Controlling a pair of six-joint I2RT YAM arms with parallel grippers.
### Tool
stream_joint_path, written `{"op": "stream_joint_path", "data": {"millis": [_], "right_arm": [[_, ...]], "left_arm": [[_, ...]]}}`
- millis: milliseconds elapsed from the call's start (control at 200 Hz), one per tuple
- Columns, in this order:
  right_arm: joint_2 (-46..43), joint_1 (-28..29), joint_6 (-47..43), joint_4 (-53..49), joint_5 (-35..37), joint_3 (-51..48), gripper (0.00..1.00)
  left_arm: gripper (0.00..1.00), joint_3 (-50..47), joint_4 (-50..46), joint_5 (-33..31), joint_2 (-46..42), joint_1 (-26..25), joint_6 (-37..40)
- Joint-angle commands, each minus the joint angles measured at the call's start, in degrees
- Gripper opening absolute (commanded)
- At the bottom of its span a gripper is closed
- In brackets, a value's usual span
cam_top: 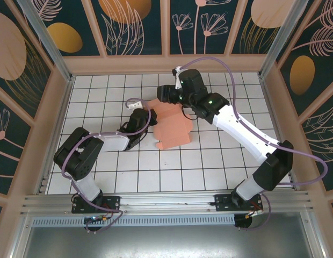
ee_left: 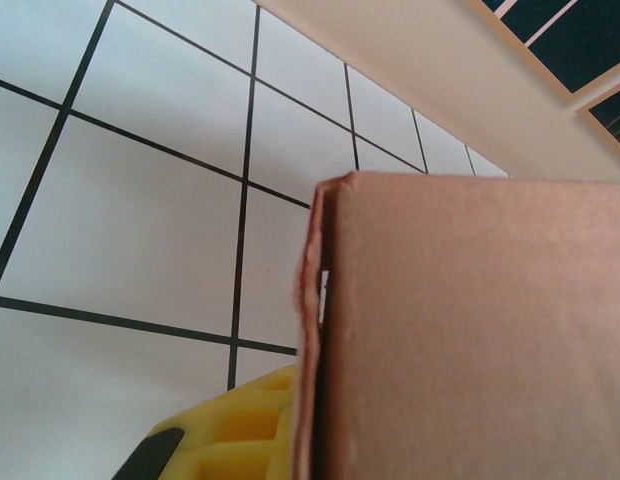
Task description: Fold the paper box
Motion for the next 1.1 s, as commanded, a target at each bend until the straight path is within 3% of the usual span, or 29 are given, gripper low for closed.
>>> {"op": "stream_joint_path", "data": {"millis": [0,270,465,771,896,991,1096], "right_arm": [[1.67,0.07,1.78,-1.09,0.94,-1.22,0.66],[3.28,-1.13,4.60,-1.28,0.62,-3.63,0.64],[4.08,-1.37,5.68,-0.10,0.56,-4.45,0.56],[5.07,-1.78,6.59,0.05,-1.16,-3.35,0.24],[5.44,-1.88,6.97,0.01,-1.43,-3.21,0.00],[5.03,-1.88,7.18,0.25,-1.08,-3.27,0.02],[4.41,-1.88,7.44,1.09,-0.76,-3.72,0.32]], "left_arm": [[0.00,1.64,-0.26,-0.83,0.59,-0.06,-0.29],[0.00,1.37,-0.35,-1.13,0.21,-0.09,-0.20],[0.00,1.31,-0.43,-1.14,0.11,-0.06,-0.01],[0.00,1.02,-0.26,-1.35,0.05,-0.10,0.43],[0.00,0.93,-0.26,-1.50,-0.12,-0.04,0.61],[0.00,0.88,-0.25,-1.43,-0.05,-0.07,0.59],[0.00,0.88,-0.26,-1.45,-0.03,-0.04,0.61]]}}
